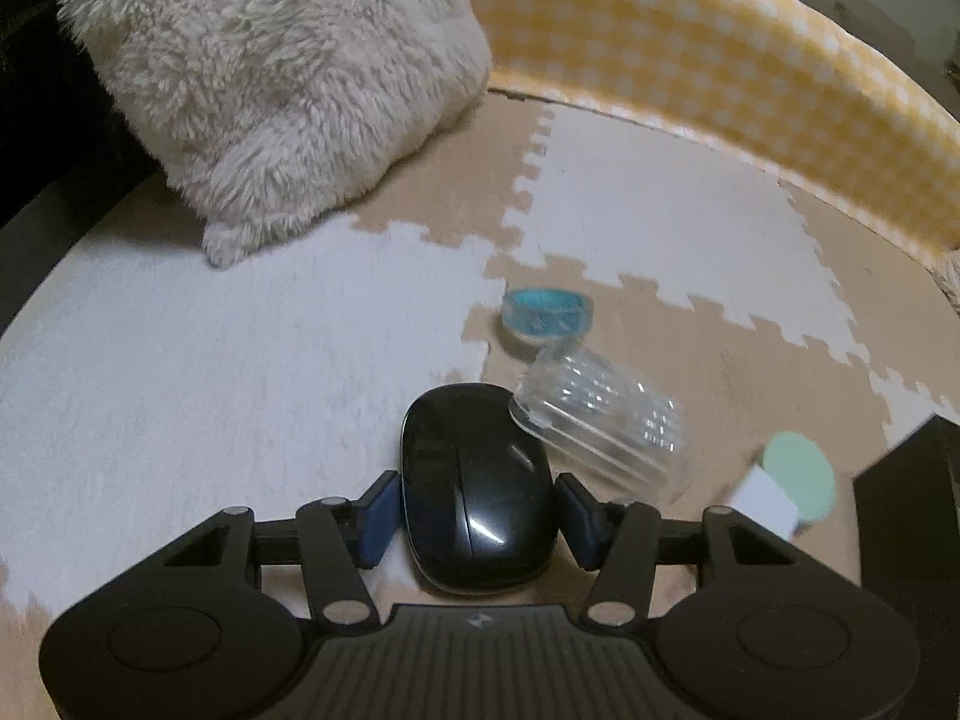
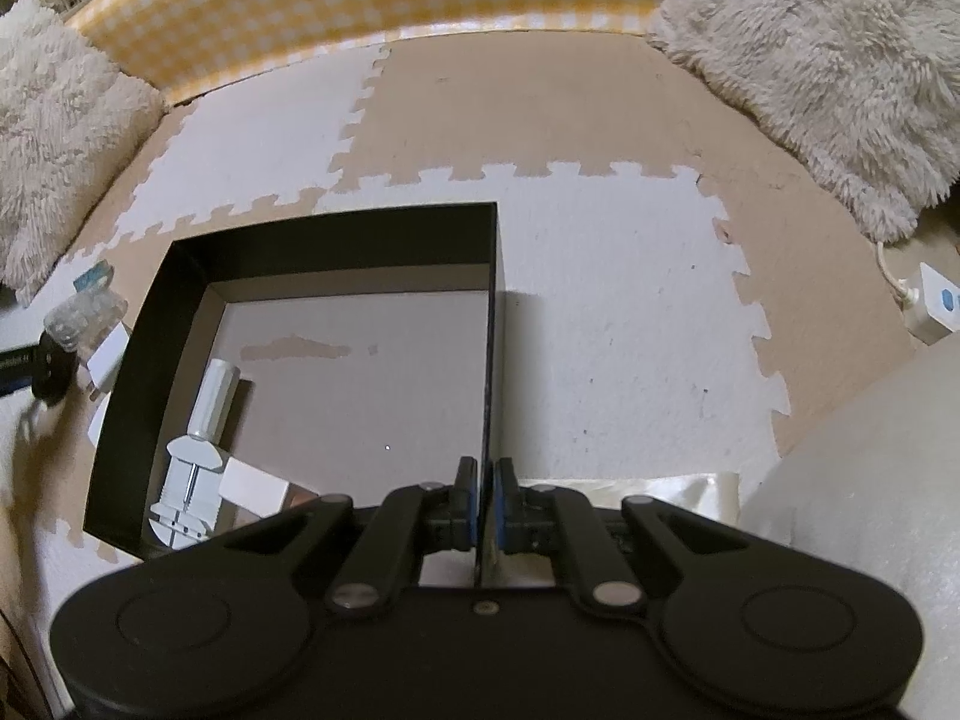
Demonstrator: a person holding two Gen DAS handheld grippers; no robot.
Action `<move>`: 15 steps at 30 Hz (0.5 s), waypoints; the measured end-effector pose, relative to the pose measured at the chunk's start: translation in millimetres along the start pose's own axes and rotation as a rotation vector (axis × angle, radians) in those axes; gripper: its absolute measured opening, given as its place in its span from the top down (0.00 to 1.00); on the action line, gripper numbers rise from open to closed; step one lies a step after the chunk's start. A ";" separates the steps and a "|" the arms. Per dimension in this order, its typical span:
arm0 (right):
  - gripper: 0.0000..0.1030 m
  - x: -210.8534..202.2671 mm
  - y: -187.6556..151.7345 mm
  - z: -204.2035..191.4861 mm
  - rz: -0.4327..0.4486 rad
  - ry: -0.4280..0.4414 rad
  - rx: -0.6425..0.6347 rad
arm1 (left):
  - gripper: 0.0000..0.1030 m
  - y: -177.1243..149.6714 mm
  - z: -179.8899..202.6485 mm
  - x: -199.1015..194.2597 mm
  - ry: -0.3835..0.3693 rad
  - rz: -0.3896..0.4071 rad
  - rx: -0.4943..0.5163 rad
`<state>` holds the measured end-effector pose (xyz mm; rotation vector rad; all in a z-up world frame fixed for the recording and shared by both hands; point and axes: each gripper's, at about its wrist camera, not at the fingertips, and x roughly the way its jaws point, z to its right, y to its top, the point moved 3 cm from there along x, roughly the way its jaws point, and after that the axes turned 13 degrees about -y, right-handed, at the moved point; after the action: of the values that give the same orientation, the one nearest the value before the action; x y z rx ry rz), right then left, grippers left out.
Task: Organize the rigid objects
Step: 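Carry the black mouse into the black box and release it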
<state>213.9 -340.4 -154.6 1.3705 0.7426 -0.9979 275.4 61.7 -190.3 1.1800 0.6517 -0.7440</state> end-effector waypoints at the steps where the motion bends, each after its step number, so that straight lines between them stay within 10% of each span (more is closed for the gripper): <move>1: 0.94 -0.6 0.2 0.7 0.002 0.001 0.003 | 0.46 -3.6 1.8 -2.3 -0.007 -0.009 -0.008; 15: 0.95 -1.6 0.0 3.2 0.001 0.013 0.021 | 0.47 -31.9 36.4 -32.5 -0.124 -0.024 -0.078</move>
<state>212.8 -343.4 -152.9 1.3965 0.7430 -0.9996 232.8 25.5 -173.5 1.0475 0.5877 -0.7986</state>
